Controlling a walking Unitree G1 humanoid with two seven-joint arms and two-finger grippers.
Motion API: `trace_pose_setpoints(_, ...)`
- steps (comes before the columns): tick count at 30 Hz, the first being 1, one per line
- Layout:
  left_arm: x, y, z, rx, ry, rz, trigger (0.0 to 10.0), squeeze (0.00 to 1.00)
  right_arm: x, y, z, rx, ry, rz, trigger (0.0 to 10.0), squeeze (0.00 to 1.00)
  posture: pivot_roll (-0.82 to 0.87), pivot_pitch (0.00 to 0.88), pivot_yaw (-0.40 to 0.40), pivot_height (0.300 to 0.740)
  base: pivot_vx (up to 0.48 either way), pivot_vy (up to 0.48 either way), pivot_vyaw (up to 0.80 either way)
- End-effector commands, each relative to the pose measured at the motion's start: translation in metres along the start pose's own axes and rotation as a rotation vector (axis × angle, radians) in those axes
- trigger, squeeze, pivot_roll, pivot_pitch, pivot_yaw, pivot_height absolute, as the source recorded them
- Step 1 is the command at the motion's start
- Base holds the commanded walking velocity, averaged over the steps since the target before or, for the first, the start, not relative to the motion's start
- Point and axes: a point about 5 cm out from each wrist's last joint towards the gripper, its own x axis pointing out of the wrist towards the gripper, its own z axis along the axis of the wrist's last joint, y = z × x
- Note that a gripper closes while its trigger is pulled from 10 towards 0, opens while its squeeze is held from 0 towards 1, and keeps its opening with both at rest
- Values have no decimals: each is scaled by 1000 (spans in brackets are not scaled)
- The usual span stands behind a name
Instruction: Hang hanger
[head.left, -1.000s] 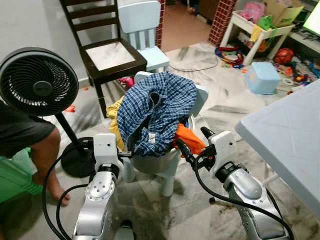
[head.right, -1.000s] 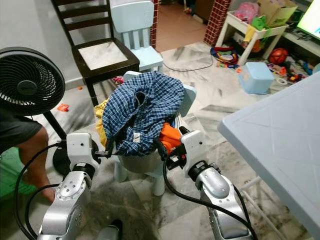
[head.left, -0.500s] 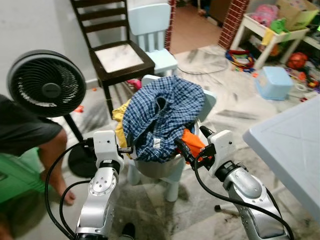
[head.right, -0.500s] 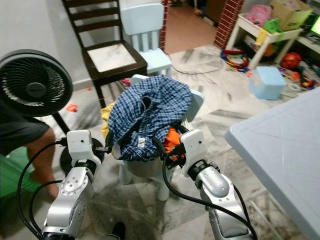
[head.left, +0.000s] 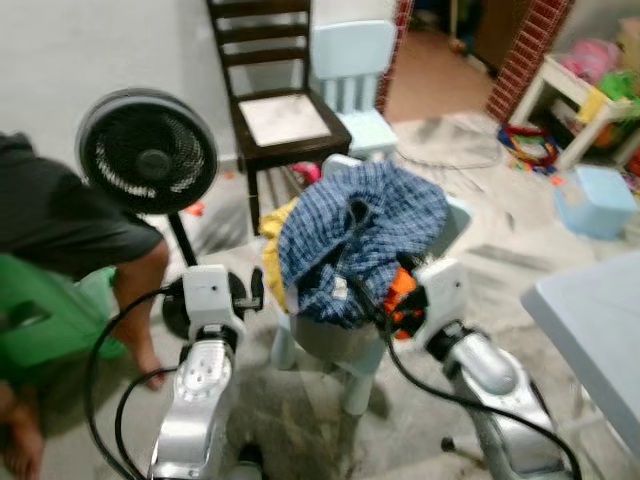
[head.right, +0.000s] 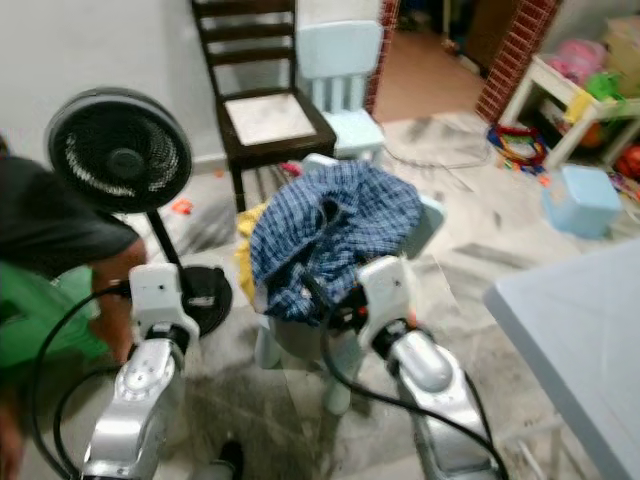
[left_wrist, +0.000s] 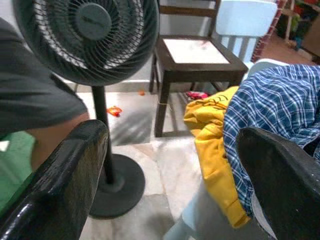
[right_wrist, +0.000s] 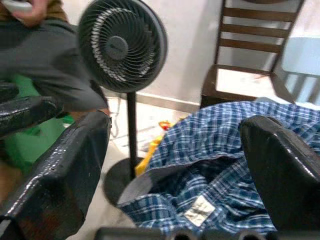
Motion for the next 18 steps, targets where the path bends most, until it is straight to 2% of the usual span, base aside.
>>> trace_pose_setpoints(1,1,-16,0,-45,3,-55,10000,0,-4,-8,-3,0,14,-33,10000,0,-14,117,-81,740,0,0,0)
trace_pose_setpoints(4,8,-28,-2,-109,21,-68,10000,0,-5,-10,-1,-7,10,-39,10000,0,-35,117,-80,740,0,0,0)
trace_pose_setpoints(7,13,-34,-3,-126,23,-70,10000,0,-5,-11,0,-9,6,-43,10000,0,-44,117,-81,740,0,0,0)
trace_pose_setpoints(14,30,-39,-8,-213,48,-116,10000,0,-8,-12,8,-24,-7,-50,10000,0,-77,128,-87,740,0,0,0)
trace_pose_setpoints(18,35,-42,-11,-242,73,-134,10000,0,-10,-12,10,-23,-14,-50,10000,0,-85,132,-89,740,0,0,0)
